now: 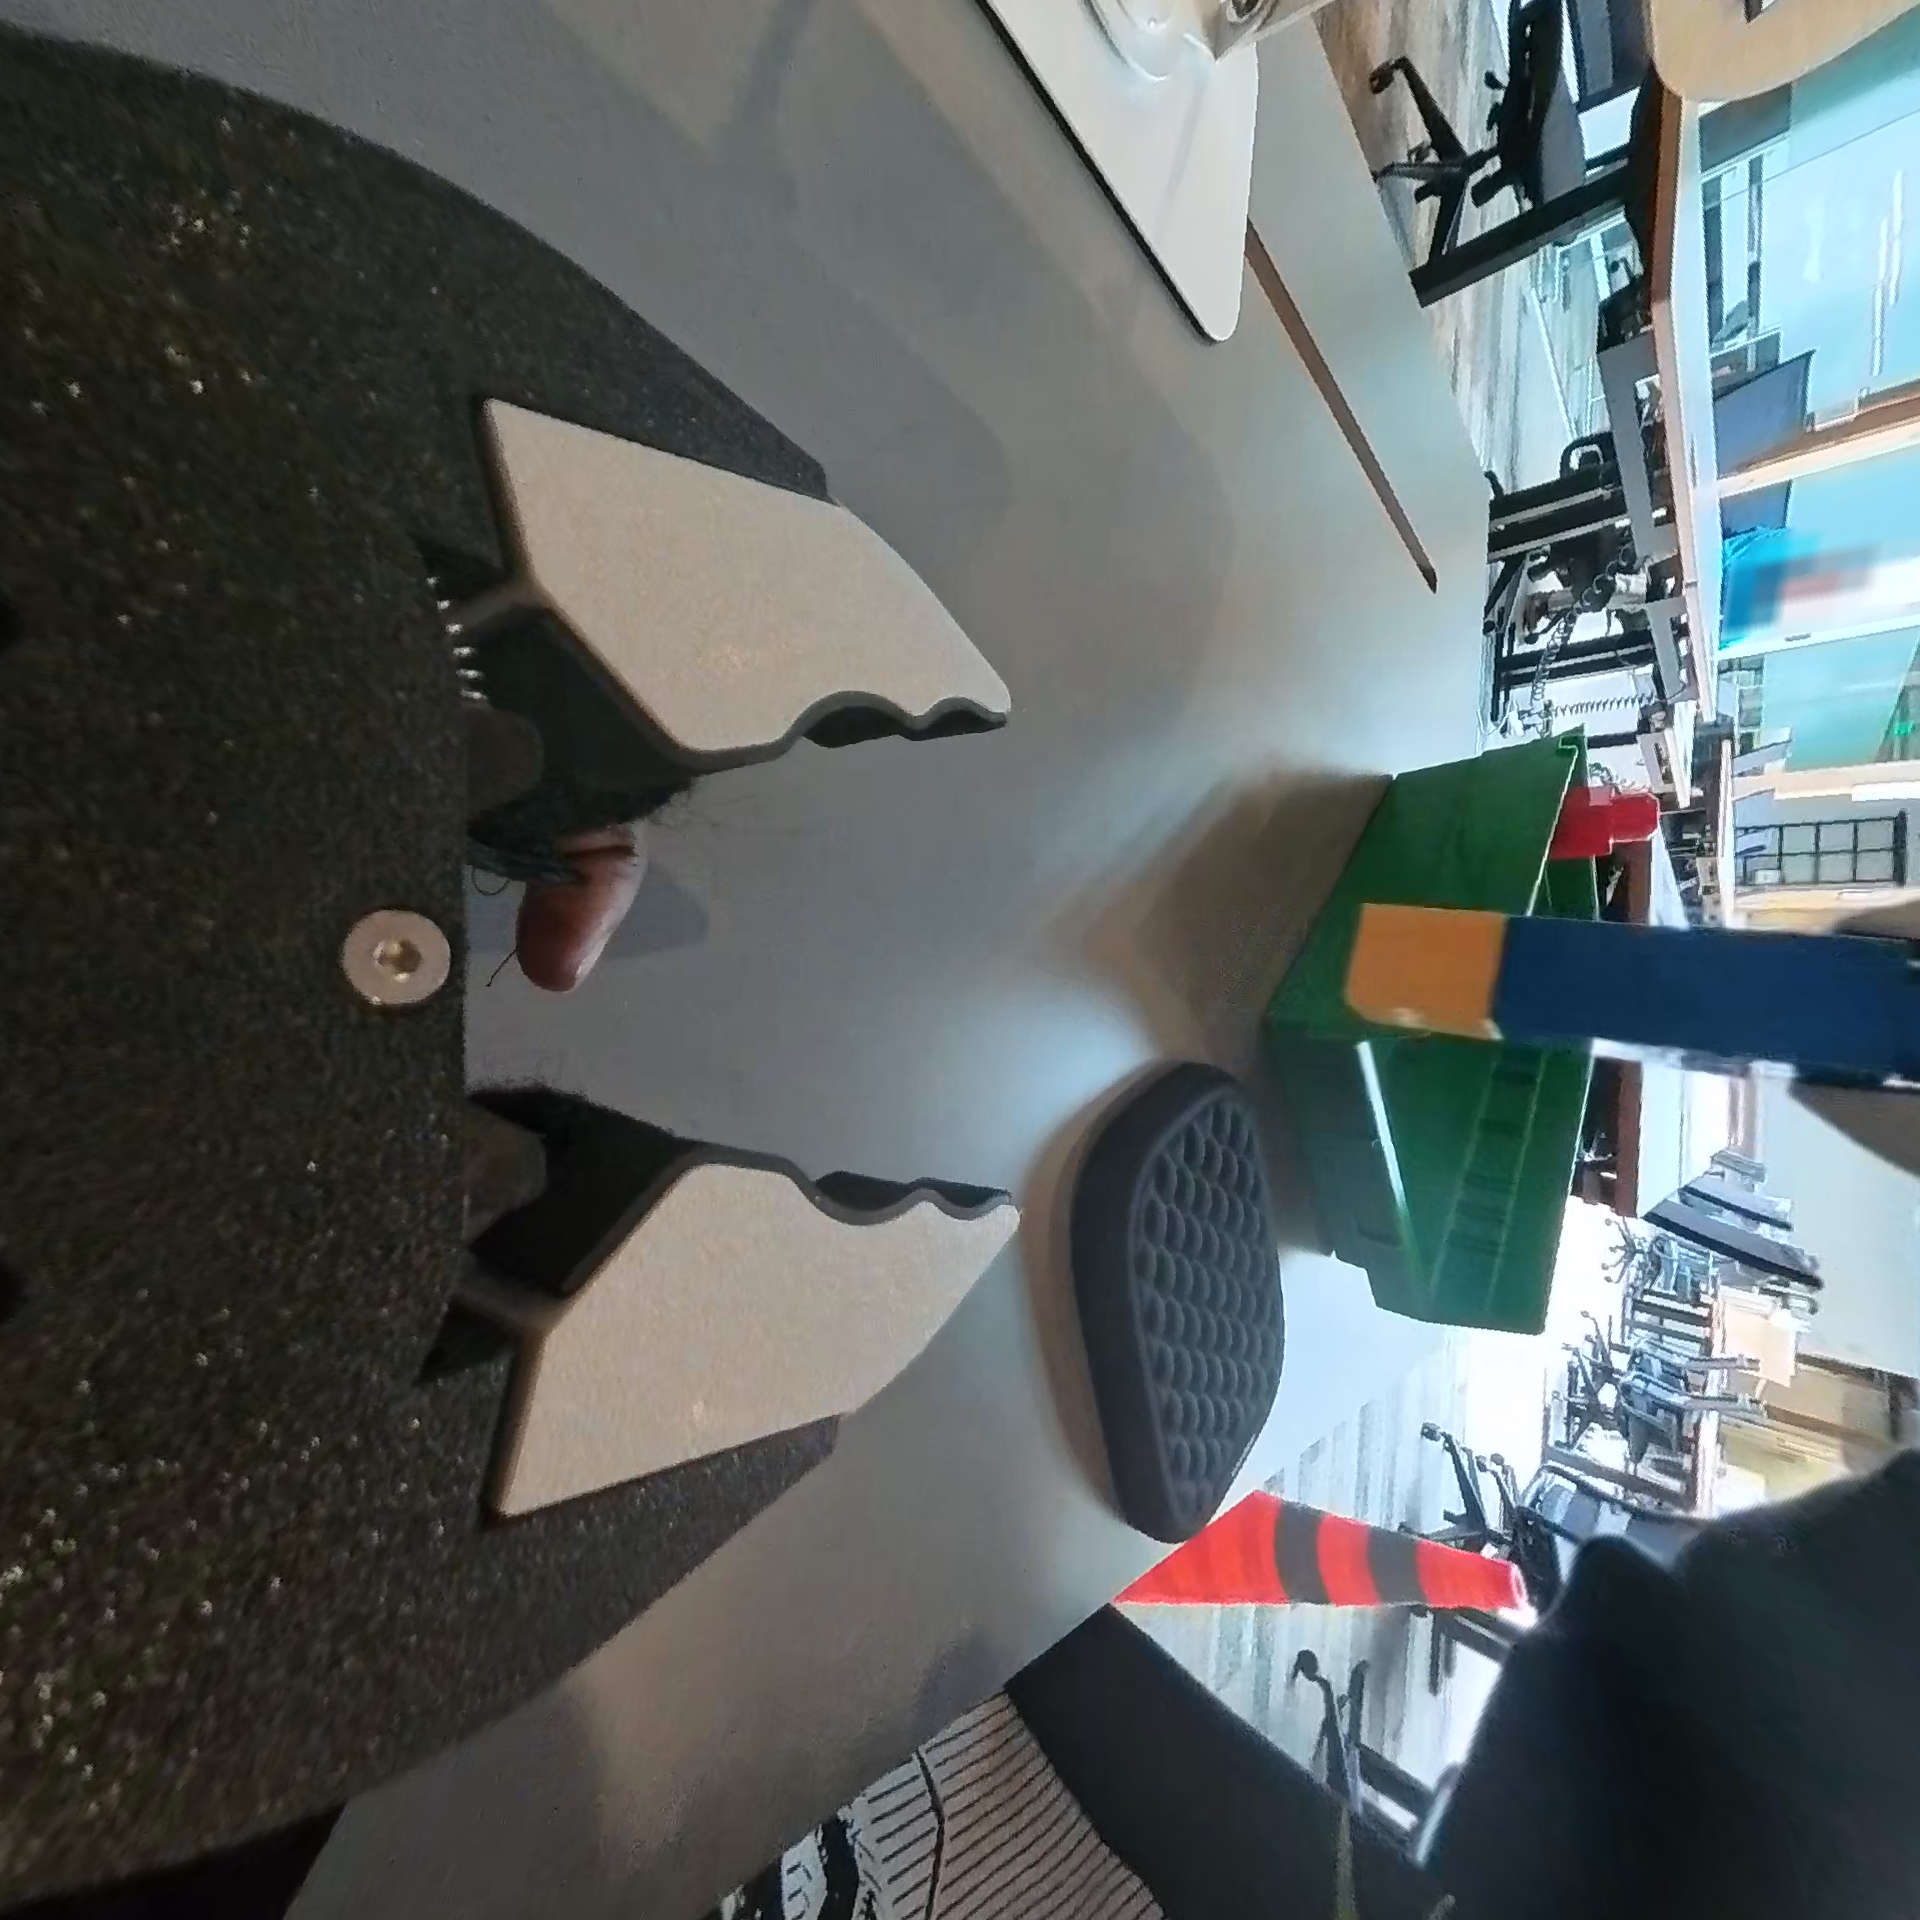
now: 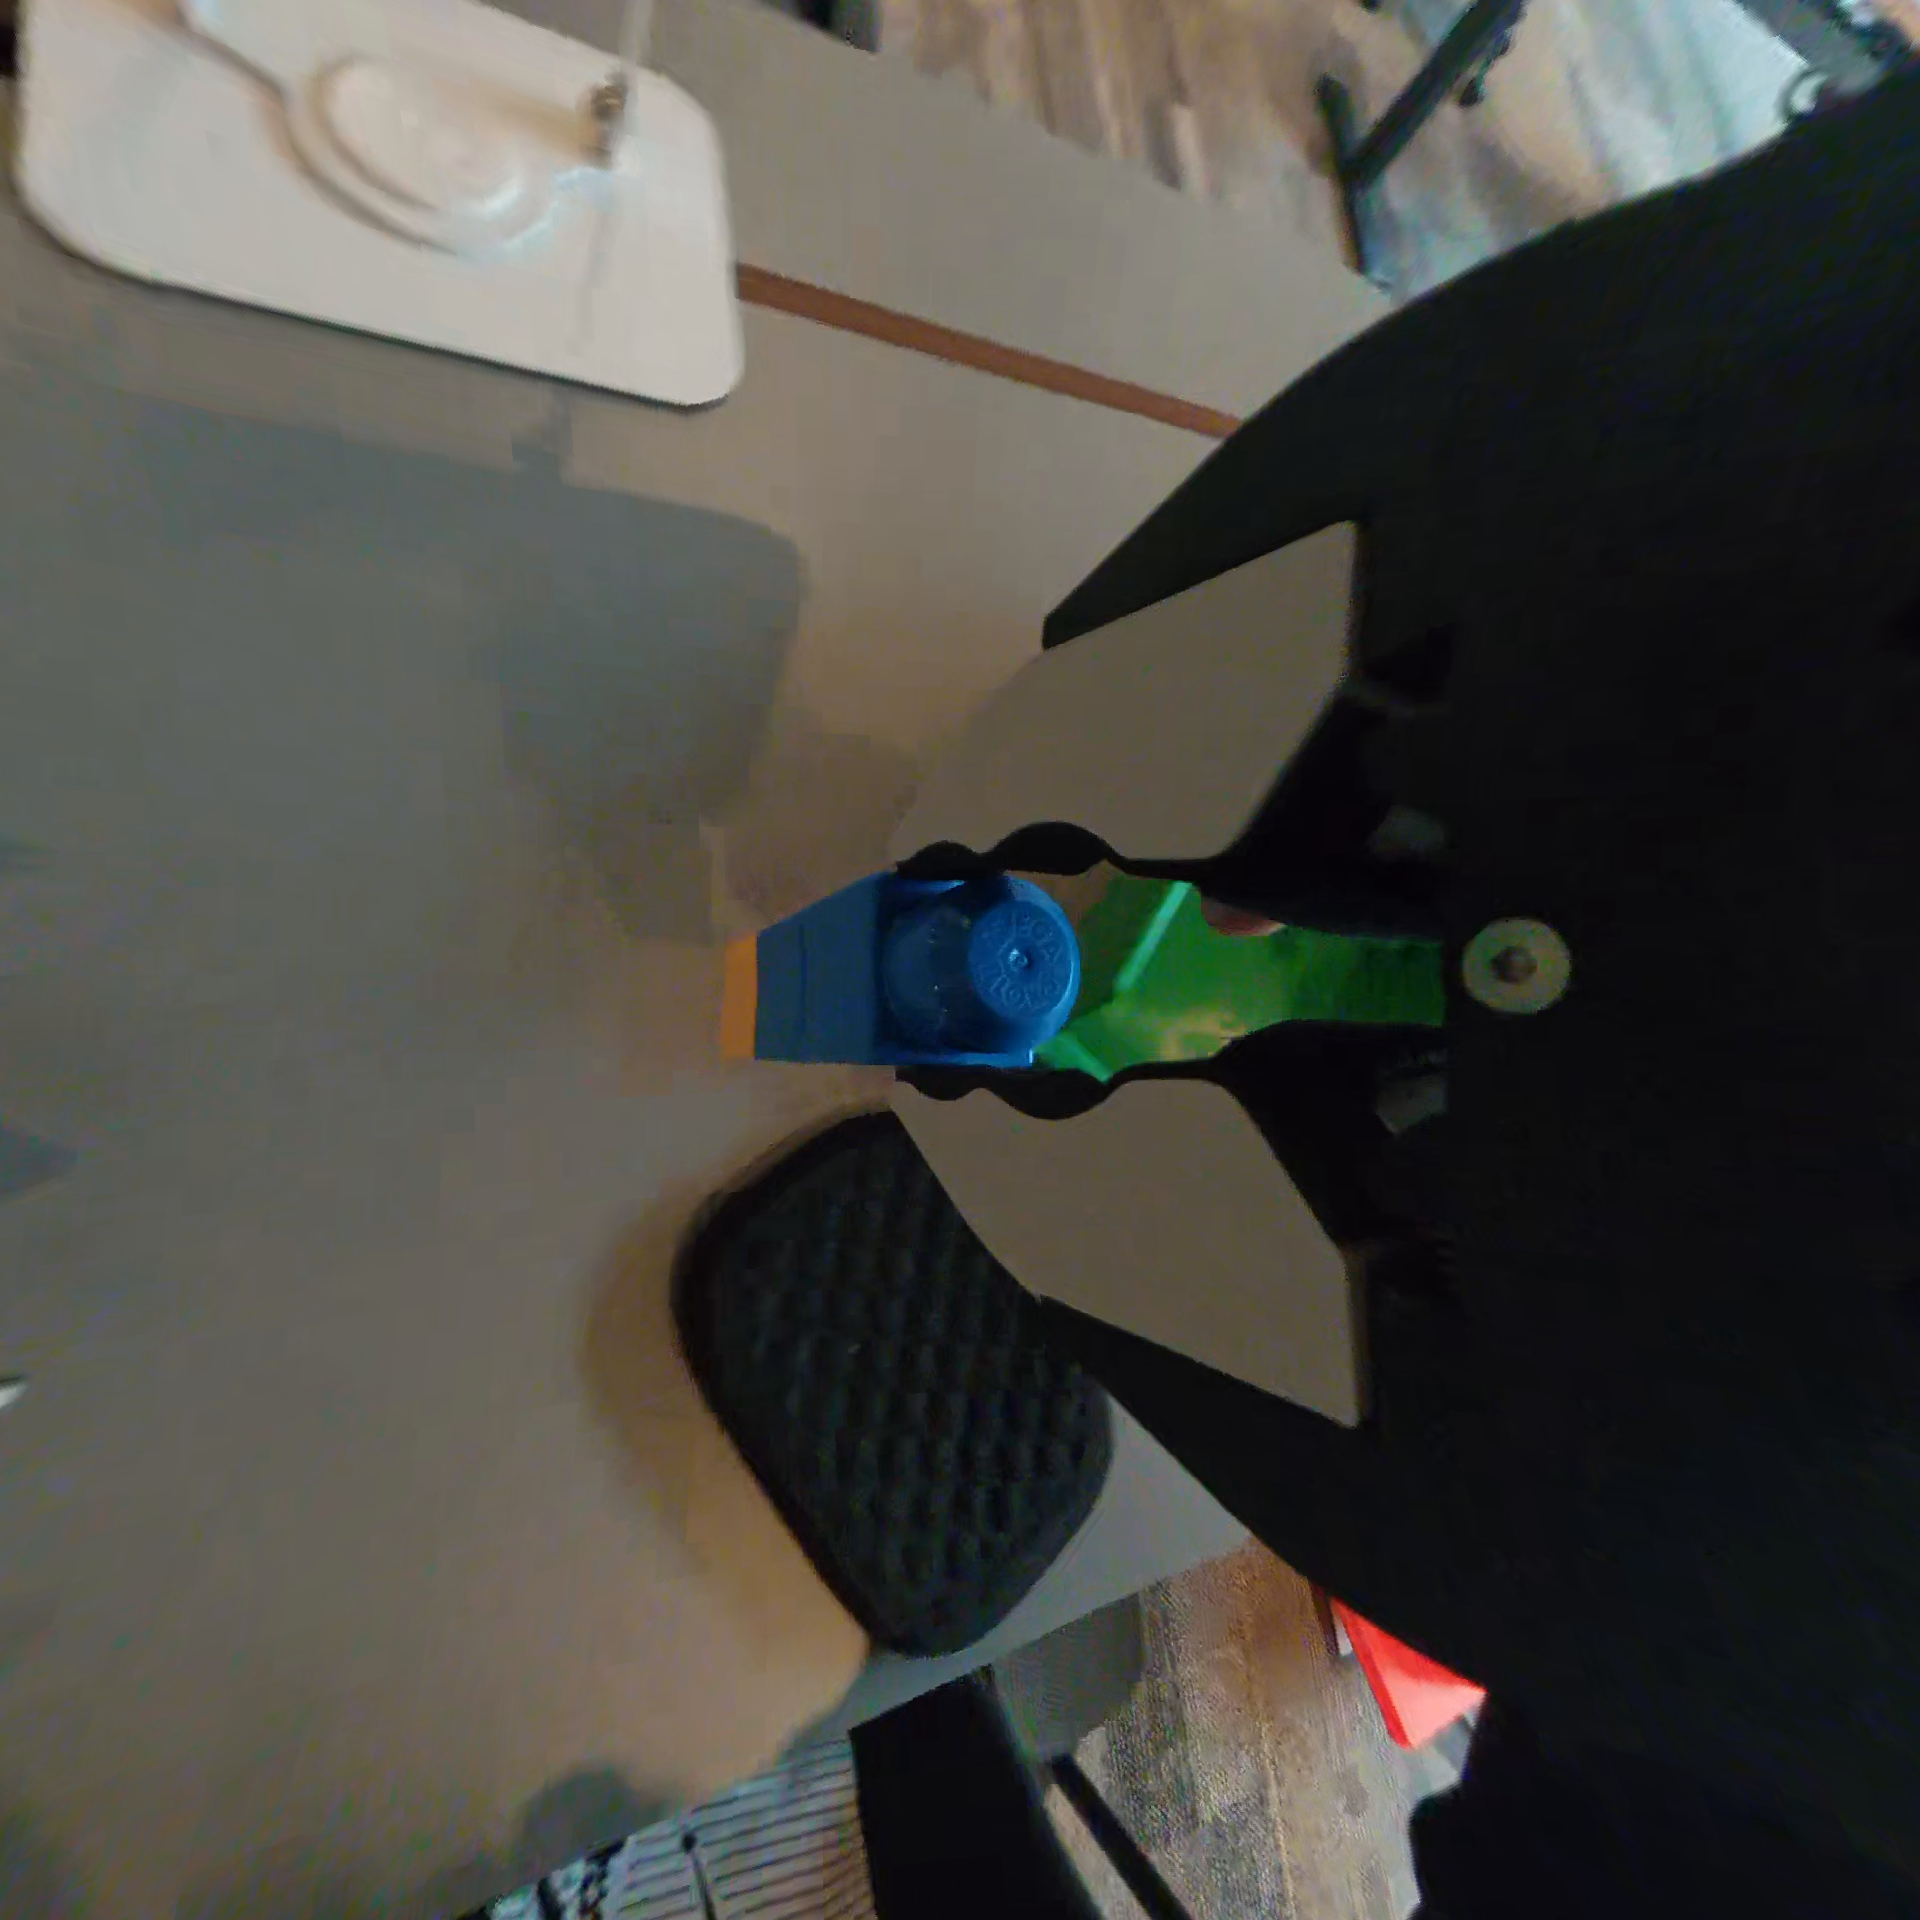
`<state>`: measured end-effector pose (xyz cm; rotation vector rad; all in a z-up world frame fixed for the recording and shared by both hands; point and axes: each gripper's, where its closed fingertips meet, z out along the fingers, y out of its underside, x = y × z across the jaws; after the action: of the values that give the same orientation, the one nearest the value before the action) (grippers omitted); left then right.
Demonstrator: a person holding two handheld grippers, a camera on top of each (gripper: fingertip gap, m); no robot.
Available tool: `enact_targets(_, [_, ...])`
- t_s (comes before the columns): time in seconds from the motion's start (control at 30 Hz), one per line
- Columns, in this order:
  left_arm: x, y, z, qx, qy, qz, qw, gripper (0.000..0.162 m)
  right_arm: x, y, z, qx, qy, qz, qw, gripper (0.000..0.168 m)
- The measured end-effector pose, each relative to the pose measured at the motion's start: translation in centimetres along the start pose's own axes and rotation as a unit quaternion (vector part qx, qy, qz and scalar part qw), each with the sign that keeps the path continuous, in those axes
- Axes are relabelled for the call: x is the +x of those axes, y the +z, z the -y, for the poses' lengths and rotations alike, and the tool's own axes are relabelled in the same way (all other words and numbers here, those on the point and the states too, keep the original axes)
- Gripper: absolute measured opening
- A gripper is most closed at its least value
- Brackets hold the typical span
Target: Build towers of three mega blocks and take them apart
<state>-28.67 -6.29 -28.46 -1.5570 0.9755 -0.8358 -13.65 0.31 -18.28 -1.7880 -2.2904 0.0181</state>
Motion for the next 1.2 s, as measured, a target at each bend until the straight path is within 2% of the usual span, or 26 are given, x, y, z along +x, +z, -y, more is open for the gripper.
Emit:
enact_targets(0.2, [-0.1,0.0,0.0,0.001,-0.002,0.003,1.0,0.081,1.4,-4.2,-8.3,-0.033,0.07,-0.036,0.996,0.033])
enact_targets(0.33, [-0.1,0.0,0.0,-0.002,-0.005,0.003,1.0,0.08,2.0,-5.3,-13.7,-0.058,0.113,-0.044,0.991,0.033])
enact_targets(0.47, [-0.1,0.0,-0.1,-0.003,-0.007,0.001,1.0,0.08,2.5,-4.6,-18.1,-0.074,0.14,-0.041,0.987,0.034])
enact_targets(0.7, [-0.2,0.0,0.0,-0.002,-0.008,0.001,1.0,0.08,4.1,-2.2,-23.6,-0.083,0.2,-0.029,0.976,0.034])
enact_targets(0.93, [-0.2,0.0,-0.1,-0.003,-0.009,0.002,1.0,0.079,6.1,0.0,-28.3,-0.093,0.257,-0.021,0.962,0.034])
enact_targets(1.2, [-0.2,0.1,-0.1,-0.004,-0.01,0.002,1.0,0.078,8.8,2.2,-32.2,-0.087,0.349,-0.032,0.932,0.034])
